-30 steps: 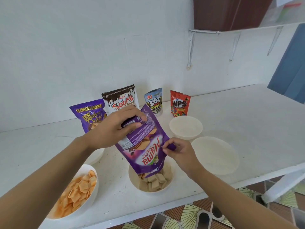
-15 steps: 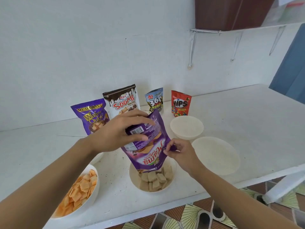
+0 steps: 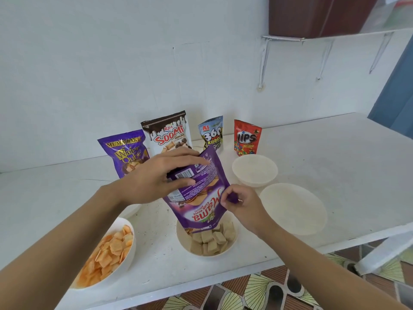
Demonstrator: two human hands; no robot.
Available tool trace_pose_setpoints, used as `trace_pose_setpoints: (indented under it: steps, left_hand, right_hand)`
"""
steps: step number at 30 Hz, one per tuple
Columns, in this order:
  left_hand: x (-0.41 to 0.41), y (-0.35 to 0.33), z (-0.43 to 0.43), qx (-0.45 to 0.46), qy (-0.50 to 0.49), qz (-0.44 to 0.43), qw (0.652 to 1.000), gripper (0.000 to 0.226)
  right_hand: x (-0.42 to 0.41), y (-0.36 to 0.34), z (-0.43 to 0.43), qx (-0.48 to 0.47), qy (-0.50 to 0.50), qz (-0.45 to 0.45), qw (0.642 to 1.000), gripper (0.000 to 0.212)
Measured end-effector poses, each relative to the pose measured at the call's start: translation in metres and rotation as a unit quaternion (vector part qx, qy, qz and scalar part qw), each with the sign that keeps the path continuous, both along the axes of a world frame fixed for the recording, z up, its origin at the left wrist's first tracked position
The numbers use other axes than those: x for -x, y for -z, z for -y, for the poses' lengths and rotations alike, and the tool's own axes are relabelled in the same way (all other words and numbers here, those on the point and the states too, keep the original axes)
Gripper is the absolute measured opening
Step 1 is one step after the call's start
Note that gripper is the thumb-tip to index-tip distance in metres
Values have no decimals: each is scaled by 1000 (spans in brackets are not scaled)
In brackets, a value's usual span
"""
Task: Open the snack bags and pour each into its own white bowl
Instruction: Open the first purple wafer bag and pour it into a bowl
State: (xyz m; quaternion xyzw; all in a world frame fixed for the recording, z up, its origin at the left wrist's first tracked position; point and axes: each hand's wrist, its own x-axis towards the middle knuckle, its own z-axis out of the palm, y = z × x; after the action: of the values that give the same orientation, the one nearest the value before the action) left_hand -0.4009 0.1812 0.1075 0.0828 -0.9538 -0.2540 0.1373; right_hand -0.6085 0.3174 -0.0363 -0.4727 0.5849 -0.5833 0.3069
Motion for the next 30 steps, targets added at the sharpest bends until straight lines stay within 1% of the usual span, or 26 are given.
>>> trace_pose_setpoints:
  steps: [1,4,7,8,10,12,14,16,18,20,22,23,25,27,28,30]
  left_hand:
    - [1,-2,1,8,0,-1,1000,47]
    - [1,-15,2,38,-4,-30,999,47]
    - [2,-24,1,56,-7,-39,998,50]
    - [4,-22,1,72,-5,-37,997,50]
    - [7,-10,2,87,-1,-23,996,47]
    - [9,7,4,76,-4,1,997,46]
    - [9,17,3,54,-12,10,998,45]
    - [9,14,3,54,-20,-14,998,43]
    - [9,2,3,50,-22,-49,997,41]
    - [6,-12,4,28,-27,-64,997,43]
    - [4,-19,6,18,-37,-63,997,44]
    - [4,-18,5,27,-36,-60,997,44]
    - [4,-8,3,52,-17,-45,998,41]
    - [5,6,2,58,5,-24,998,40]
    - [5,9,1,50,11,-22,998,40]
    - [7,4,1,49,15,-44,998,41]
  right_hand:
    - [0,-2,0,3,6,6,1000,18]
    - [1,-15,2,43,27,45,998,4]
    - [1,-24,1,56,49,40,996,21]
    - [2,-24,1,46,49,40,997,20]
    - [3,-13,0,16,37,20,999,10]
    - [3,0,-1,-26,20,-8,999,11]
    - [3,8,-2,-51,15,-10,999,12]
    - [3,5,-1,-43,21,2,999,10]
    - [3,-6,0,-17,23,39,999,6]
    - [2,-19,1,9,20,68,997,10]
    - [1,-25,2,18,19,64,998,13]
    - [0,-25,1,13,17,57,998,12]
    - [-2,-17,-2,-12,12,42,999,11]
    - [-4,-6,-6,-32,7,26,999,12]
    - [-5,-4,-7,-31,8,20,999,12]
    - [-5,-7,-9,-6,14,20,1000,12]
